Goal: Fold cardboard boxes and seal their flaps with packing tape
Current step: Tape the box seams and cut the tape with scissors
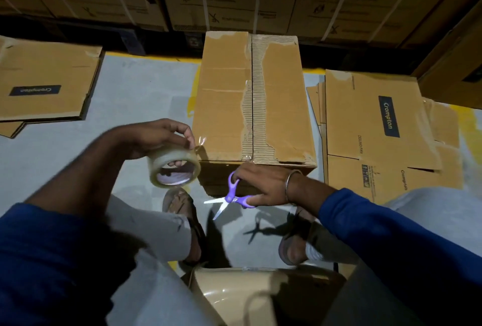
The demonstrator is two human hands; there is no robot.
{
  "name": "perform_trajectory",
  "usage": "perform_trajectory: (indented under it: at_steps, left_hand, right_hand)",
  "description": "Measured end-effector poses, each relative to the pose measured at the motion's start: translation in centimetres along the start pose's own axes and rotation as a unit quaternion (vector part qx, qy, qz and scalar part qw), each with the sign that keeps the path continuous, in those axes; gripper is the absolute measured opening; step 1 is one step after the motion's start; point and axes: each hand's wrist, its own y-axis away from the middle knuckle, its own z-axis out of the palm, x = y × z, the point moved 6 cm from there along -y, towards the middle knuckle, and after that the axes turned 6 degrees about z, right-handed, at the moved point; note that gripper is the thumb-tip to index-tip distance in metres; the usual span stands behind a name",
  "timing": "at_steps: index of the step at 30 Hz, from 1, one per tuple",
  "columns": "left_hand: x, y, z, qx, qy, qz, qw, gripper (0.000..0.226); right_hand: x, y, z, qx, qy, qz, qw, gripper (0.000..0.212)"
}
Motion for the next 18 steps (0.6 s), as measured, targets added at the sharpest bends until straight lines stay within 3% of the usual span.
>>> perform_trajectory:
  at_steps: [5, 10, 14, 16, 18]
  left_hand:
    - [-0.4, -2.4, 1.0, -0.061, 0.087, 0.009, 0.994, 0.012]
    - [-0.2, -3.6, 0.8, -0.039, 0.096, 0.026, 0.994, 0.013]
    - [-0.2, -3.9, 0.5, -0.019, 0.096, 0.032, 0.995, 0.012]
    - [0.0, -4.1, 0.0, 0.004, 0.109, 0.042, 0.993, 0.011]
    - [0.3, -4.6, -0.5, 0.024, 0.123, 0.057, 0.99, 0.011]
  right_hand:
    - [1.3, -1.0, 1.4, 0.004, 0.018, -0.005, 1.0, 0.057]
    - [3.6, -1.2, 2.0, -0.027, -0.001, 0.064, 0.998, 0.055]
    - [2.3, 0.0, -2.0, -0.005, -0.075, 0.089, 0.993, 0.046]
    - [2.4, 1.4, -5.6, 0.024, -0.083, 0.133, 0.987, 0.04]
    - [3.7, 3.4, -9.6, 0.13, -0.105, 0.188, 0.968, 0.032]
